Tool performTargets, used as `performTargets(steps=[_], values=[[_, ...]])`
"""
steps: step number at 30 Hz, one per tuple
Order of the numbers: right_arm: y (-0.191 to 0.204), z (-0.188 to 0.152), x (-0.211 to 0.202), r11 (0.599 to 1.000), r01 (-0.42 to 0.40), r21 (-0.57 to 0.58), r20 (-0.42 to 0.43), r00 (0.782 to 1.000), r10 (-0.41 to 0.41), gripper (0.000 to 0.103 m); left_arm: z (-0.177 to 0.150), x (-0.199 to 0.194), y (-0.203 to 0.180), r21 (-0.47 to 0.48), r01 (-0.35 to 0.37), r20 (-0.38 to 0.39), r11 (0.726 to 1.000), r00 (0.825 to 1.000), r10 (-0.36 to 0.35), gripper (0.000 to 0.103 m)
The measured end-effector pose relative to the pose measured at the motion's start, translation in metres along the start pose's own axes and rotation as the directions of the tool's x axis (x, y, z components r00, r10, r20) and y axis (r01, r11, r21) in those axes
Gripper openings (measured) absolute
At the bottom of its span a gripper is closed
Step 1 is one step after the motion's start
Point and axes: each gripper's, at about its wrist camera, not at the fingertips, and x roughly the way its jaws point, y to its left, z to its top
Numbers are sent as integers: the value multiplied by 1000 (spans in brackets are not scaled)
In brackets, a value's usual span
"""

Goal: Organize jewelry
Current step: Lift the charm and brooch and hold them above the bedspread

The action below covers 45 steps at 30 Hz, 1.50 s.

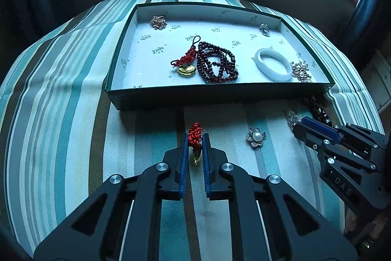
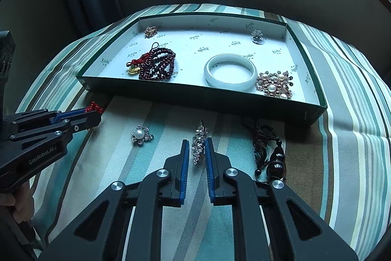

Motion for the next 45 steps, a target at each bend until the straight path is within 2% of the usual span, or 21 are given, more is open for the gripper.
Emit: performTargets(steps=[2,4,9,24,29,30,32,33,37,41,45], values=[[1,0,-2,1000,1,-2,6,1000,-1,13,0,-3,-1,3,-1,8,1000,1000,1,11],[1,-1,-5,1000,1,-2,12,1000,-1,8,0,-6,-1,4,1,13,1000,1000,-1,11],[1,-4,-8,1000,0,-2,16,1000,0,5,-1,-11,-1,7,3,20,1000,1000,-3,11],[-2,-5,-7,1000,-23,14,6,1000,23,7,-2,-18,0,2,6,31,1000,1000,-6,11],[-4,1,0,1000,-7,21,1,1000,7,8,-2,-17,1,-1,5,28,1000,1000,-5,11],[-5,2,1,1000,-3,20,2,1000,3,9,-2,-16,1,-3,5,27,1000,1000,-5,11],[-6,3,4,1000,4,24,-4,1000,-4,23,-2,-15,1,-4,4,25,1000,1000,-4,11],[-7,4,5,1000,9,27,-4,1000,-9,33,-2,-15,1,-4,4,24,1000,1000,-4,11],[-7,6,7,1000,10,23,-3,1000,-10,34,-1,-14,1,-5,3,23,1000,1000,-3,11],[-4,7,13,1000,16,0,-18,1000,-16,32,-1,-12,1,-5,4,18,1000,1000,-4,11],[0,4,12,999,23,-28,-17,1000,-23,13,-1,-12,2,-5,3,20,1000,1000,-3,11]])
